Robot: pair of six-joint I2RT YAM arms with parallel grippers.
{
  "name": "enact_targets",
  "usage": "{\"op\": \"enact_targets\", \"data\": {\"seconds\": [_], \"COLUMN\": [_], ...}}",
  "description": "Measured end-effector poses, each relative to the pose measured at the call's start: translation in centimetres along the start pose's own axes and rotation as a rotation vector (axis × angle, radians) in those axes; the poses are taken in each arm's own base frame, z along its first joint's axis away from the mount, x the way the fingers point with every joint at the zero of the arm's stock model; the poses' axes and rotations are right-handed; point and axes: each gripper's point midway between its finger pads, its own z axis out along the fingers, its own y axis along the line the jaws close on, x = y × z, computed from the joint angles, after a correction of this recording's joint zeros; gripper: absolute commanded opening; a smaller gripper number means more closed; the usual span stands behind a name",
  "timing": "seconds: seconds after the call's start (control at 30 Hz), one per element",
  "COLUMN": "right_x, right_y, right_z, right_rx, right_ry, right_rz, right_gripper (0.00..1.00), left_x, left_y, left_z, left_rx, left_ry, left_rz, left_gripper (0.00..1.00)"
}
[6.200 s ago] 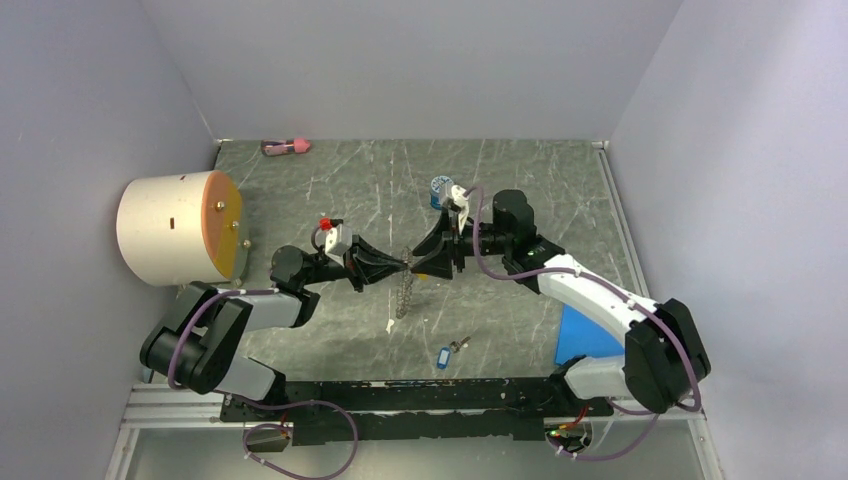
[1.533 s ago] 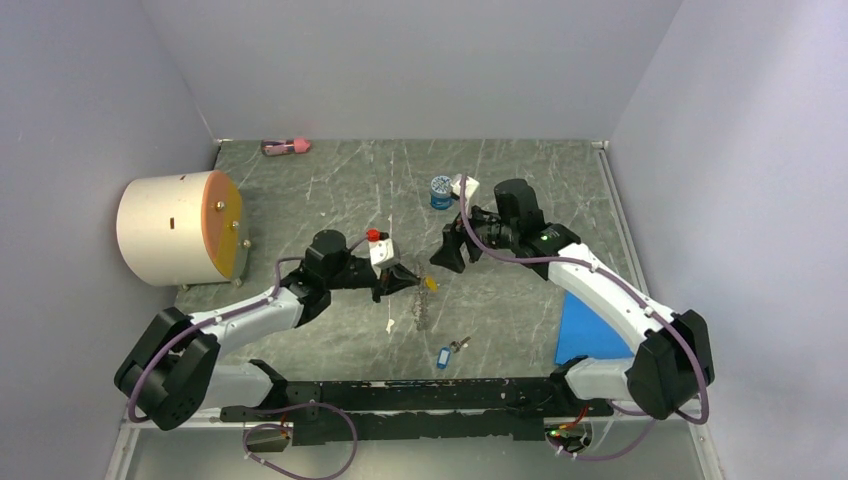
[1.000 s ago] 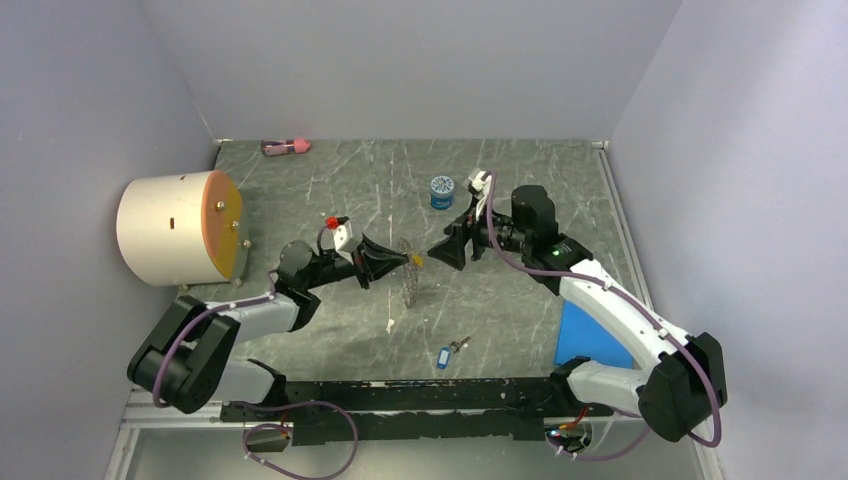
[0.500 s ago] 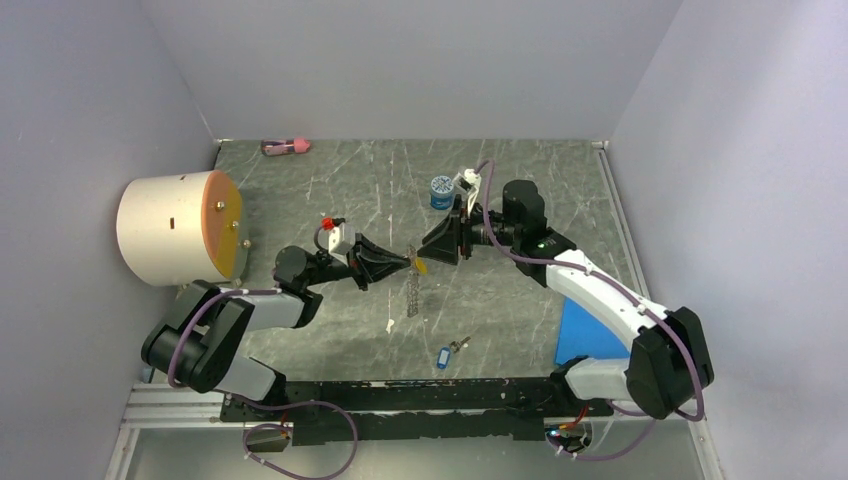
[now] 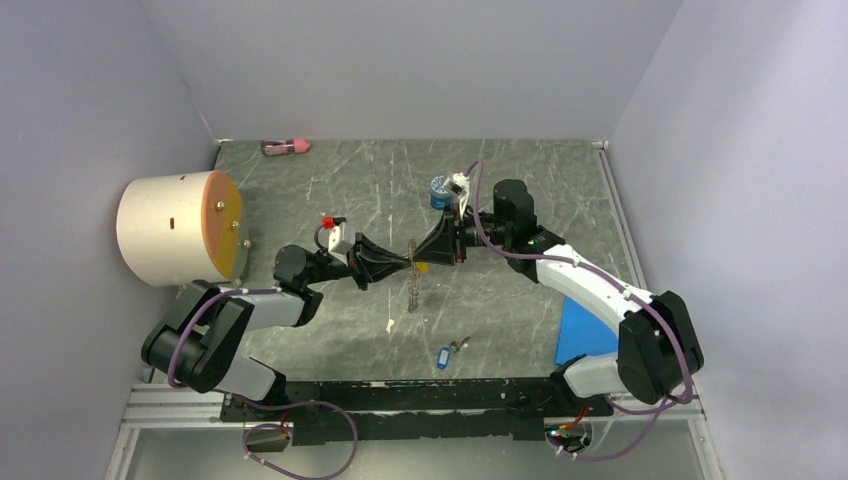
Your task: Put the keys on the keyring
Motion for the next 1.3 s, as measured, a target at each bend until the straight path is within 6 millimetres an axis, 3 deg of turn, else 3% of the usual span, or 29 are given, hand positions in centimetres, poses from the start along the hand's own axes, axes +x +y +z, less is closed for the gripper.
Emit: {"op": "enact_targets", "data": {"seconds": [0.1,0.27,1.3], "right_x": [0.2,0.3,2.7], "right_y": [0.0,0.3,-0.9], "right_z": [0.0,0.0,-0.2], "right_rx": [-0.01,-0.028,-0.047], "right_ry": [0.006,0.013,0.069], "right_rz": [0.002,-0.002,0.022], "right_gripper": [0.07,0.0,0.0], "left_x": [0.0,0.0,0.3], "left_y": [0.0,0.0,-0.3], "left_z": [0.0,0.0,-0.1], "left_rx": [0.0,-0.002,0.018], "left_ry": [0.0,0.0,0.015], "left_rz": [-0.003,-0.006,-0.014], "left_gripper": [0.03,0.03,0.03]}}
